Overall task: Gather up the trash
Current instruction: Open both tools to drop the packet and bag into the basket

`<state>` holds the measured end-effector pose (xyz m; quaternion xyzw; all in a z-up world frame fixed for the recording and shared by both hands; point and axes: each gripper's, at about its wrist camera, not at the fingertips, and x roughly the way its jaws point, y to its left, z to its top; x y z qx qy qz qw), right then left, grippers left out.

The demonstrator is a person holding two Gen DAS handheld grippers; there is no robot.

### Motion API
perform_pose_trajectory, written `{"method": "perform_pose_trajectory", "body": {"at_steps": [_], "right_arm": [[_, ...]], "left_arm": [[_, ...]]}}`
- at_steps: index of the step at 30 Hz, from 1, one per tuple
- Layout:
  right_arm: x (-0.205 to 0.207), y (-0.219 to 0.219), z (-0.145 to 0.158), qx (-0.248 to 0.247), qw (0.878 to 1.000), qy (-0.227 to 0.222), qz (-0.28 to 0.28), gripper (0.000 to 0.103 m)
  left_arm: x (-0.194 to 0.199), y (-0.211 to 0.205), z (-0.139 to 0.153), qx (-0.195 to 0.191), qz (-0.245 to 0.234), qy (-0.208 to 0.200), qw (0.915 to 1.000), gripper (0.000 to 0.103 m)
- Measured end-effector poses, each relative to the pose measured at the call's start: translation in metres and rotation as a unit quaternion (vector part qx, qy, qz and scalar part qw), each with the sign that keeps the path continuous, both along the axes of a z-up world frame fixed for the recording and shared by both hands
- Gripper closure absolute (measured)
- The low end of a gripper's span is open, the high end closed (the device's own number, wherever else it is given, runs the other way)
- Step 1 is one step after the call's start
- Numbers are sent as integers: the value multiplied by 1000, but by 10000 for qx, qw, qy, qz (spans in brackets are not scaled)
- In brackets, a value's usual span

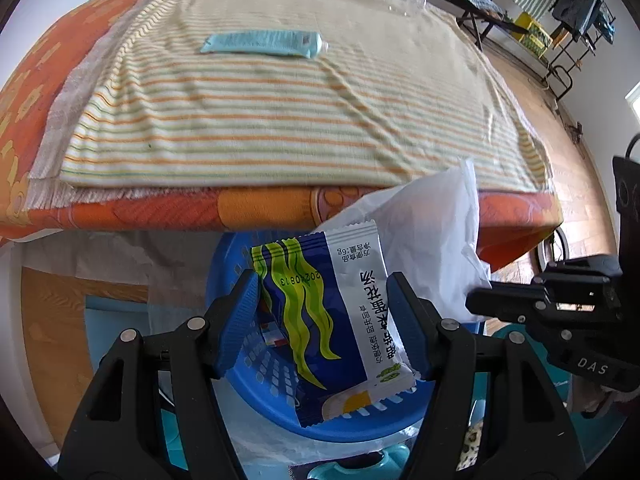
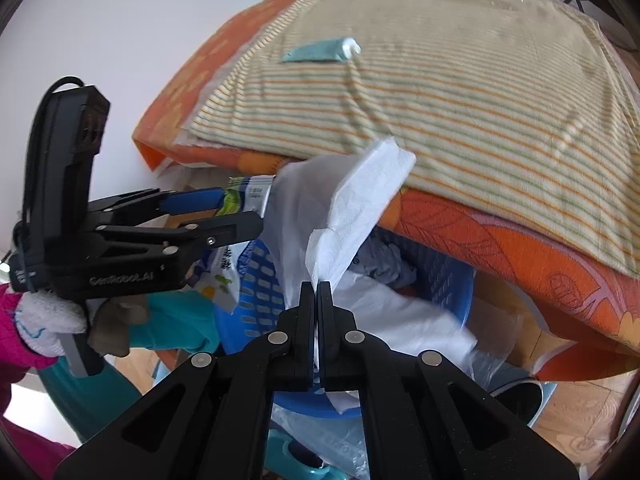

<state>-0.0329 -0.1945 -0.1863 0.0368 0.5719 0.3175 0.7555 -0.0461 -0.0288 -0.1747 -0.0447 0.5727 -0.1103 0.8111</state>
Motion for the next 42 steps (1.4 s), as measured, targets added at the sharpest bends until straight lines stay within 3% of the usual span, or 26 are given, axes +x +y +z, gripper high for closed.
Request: {"method": "perform_pose_trajectory", "body": {"at_steps": [12,25,30,42], "right_arm": [[-9,18,-26,-334,9985,241,369,103],[-8,22,-34,-704,9965,311,332,101],[-10,24,-40,-719,9961,378,333,67],[-13,29,-24,-873,9953,-86,415,66]], "left_arm": [[-2,-2,-19,31,-11,282,9996,35],[-2,5,-19,39,58,312,9995,35],[-1,10,-20,34,117,347,9993,35],[1,21,-11,-16,245,229,9994,35]]}}
